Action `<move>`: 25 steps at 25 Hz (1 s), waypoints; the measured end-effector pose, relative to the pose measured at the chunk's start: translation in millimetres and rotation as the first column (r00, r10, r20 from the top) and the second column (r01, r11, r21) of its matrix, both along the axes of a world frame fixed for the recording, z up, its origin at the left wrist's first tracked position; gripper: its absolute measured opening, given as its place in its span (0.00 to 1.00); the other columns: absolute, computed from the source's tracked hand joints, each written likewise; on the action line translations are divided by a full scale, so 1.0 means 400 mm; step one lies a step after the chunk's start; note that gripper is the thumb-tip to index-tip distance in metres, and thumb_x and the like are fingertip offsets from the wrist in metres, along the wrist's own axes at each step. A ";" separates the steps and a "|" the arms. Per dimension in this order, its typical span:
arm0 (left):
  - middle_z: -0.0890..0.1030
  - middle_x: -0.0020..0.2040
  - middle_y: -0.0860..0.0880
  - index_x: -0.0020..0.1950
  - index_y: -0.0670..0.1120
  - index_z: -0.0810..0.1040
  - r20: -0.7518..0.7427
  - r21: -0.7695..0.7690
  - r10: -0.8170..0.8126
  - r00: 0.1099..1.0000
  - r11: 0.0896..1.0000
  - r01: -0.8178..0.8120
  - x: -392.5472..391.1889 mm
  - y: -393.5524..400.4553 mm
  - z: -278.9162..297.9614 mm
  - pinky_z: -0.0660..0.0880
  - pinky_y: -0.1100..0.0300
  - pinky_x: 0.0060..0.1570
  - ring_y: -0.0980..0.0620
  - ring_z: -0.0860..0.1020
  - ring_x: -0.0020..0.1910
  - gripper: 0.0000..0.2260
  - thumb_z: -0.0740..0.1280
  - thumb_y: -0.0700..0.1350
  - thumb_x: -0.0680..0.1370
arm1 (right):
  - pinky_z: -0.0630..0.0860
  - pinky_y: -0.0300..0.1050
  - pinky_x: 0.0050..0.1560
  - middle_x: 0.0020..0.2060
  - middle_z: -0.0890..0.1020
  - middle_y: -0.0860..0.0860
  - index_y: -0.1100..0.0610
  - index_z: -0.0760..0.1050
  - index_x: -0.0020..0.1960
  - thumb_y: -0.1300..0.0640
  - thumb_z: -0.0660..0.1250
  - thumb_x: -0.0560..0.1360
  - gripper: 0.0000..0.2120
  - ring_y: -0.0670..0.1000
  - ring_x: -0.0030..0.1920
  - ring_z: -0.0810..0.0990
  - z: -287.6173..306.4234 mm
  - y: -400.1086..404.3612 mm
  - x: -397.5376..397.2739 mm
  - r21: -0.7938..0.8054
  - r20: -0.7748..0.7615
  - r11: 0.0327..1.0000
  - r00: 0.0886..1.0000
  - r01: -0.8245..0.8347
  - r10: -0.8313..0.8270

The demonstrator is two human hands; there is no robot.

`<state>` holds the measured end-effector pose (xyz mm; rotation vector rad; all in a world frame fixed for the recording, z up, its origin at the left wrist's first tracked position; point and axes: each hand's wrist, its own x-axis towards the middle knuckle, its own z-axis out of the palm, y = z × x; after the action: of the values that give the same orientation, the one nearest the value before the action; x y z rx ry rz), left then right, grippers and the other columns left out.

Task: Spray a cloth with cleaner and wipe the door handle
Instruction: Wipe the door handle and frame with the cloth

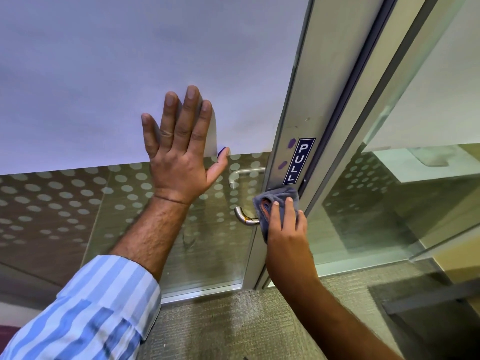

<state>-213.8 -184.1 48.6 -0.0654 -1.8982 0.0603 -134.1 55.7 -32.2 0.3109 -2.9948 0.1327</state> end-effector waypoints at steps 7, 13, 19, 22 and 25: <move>0.40 0.88 0.56 0.88 0.52 0.49 -0.001 -0.010 0.000 1.000 1.000 0.000 -0.009 -0.004 -0.006 0.37 0.42 0.83 0.51 0.40 0.87 0.43 0.68 0.64 0.81 | 0.86 0.57 0.60 0.84 0.53 0.69 0.63 0.52 0.84 0.64 0.73 0.77 0.43 0.65 0.66 0.82 0.066 -0.056 0.050 -0.068 0.122 0.993 0.987 -0.099 0.107; 0.41 0.88 0.55 0.88 0.51 0.52 -0.005 -0.014 0.005 1.000 1.000 -0.006 -0.010 -0.004 -0.006 0.37 0.43 0.84 0.51 0.40 0.87 0.42 0.68 0.64 0.81 | 0.84 0.46 0.62 0.71 0.80 0.52 0.51 0.71 0.77 0.62 0.64 0.81 0.25 0.49 0.56 0.86 0.119 0.009 0.042 -0.460 0.032 0.880 0.988 -0.120 0.151; 0.62 0.83 0.44 0.84 0.47 0.63 -0.004 0.018 0.031 1.000 0.999 -0.031 -0.004 0.003 0.002 0.37 0.43 0.83 0.52 0.39 0.86 0.37 0.68 0.62 0.80 | 0.85 0.41 0.39 0.47 0.85 0.42 0.47 0.78 0.71 0.60 0.59 0.75 0.27 0.46 0.42 0.84 0.132 0.091 0.040 -0.852 0.035 0.524 0.999 0.013 0.032; 0.65 0.82 0.43 0.84 0.46 0.64 -0.002 0.018 0.036 0.999 0.999 -0.036 0.001 0.004 0.006 0.38 0.43 0.83 0.52 0.39 0.86 0.36 0.68 0.62 0.80 | 0.82 0.46 0.54 0.58 0.85 0.48 0.54 0.74 0.76 0.60 0.60 0.78 0.26 0.49 0.56 0.79 0.097 0.030 0.030 -0.504 -0.282 0.827 0.952 -0.250 0.117; 0.66 0.82 0.43 0.84 0.46 0.64 0.004 0.020 0.041 0.999 0.999 -0.041 0.006 0.005 0.009 0.38 0.43 0.83 0.52 0.39 0.86 0.36 0.68 0.61 0.81 | 0.74 0.62 0.74 0.75 0.78 0.54 0.57 0.71 0.79 0.63 0.68 0.80 0.27 0.59 0.75 0.75 0.060 -0.051 -0.008 -0.230 -0.281 0.897 0.908 -0.378 0.311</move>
<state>-211.6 -182.0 52.1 -0.0125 -1.9031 0.0688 -137.4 35.5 -8.1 0.7668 -2.6074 0.5109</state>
